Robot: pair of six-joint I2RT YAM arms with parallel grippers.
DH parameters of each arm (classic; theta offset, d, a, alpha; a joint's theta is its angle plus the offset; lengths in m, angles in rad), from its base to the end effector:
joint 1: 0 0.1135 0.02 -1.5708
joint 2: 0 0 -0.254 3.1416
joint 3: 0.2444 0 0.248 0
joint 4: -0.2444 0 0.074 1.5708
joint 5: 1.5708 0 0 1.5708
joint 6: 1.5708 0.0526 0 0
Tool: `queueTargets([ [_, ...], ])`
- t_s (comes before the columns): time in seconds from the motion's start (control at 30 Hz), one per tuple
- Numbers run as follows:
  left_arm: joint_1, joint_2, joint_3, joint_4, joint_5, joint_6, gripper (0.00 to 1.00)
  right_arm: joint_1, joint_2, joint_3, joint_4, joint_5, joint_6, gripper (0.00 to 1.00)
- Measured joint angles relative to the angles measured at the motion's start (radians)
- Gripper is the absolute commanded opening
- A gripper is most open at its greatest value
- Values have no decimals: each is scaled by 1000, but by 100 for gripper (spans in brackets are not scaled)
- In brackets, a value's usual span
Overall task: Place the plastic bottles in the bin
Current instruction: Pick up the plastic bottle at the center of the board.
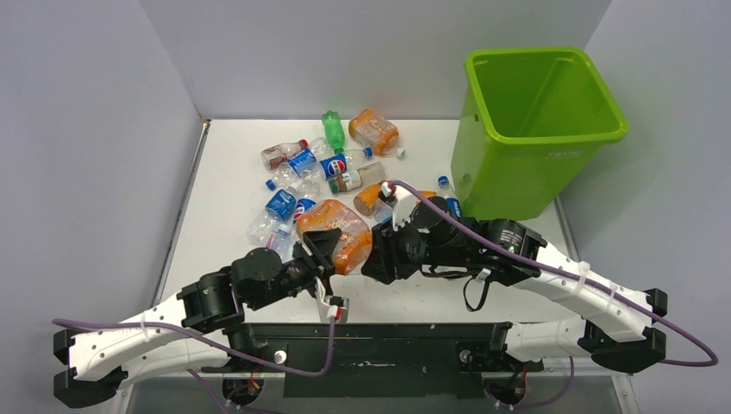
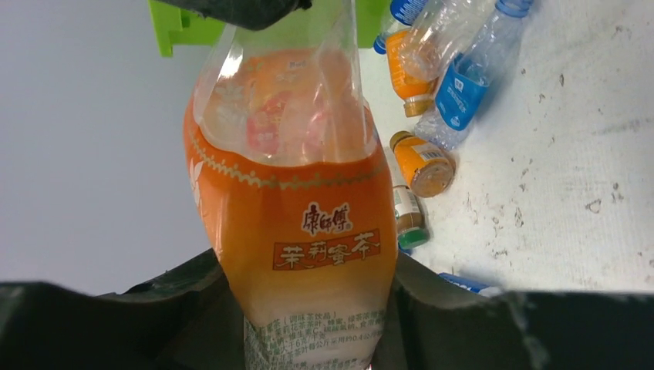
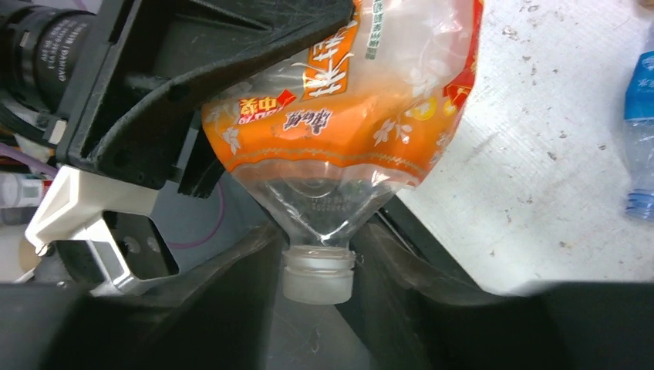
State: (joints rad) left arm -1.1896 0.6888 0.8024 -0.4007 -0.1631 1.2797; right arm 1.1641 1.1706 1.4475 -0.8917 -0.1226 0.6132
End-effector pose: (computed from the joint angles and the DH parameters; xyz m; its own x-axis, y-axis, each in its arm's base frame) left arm 0.0738 -0.1611 0.3262 0.7916 0.5656 -0.2312 0.3471 -0.1049 0.9319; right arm 0.0887 0.2222 0.3981 -0.7339 -0.2601 -0.6275 -0.6465 0.5509 0.5278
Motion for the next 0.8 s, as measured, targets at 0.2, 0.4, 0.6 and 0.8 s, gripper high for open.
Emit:
queueTargets([
  [0.2,-4,-8,-30,126,-1,-105,29,2,-21,31,16,-13,-27,94],
  [0.4,-8,-27,-42,200,3,-319,19,2,-82,69,72,23,-57,90],
  [0.6,-8,-28,-45,228,34,-634,0,2,-220,2,240,142,-95,90],
  [0.8,-8,-5,-45,258,54,-985,0,2,-381,-187,450,245,-141,91],
])
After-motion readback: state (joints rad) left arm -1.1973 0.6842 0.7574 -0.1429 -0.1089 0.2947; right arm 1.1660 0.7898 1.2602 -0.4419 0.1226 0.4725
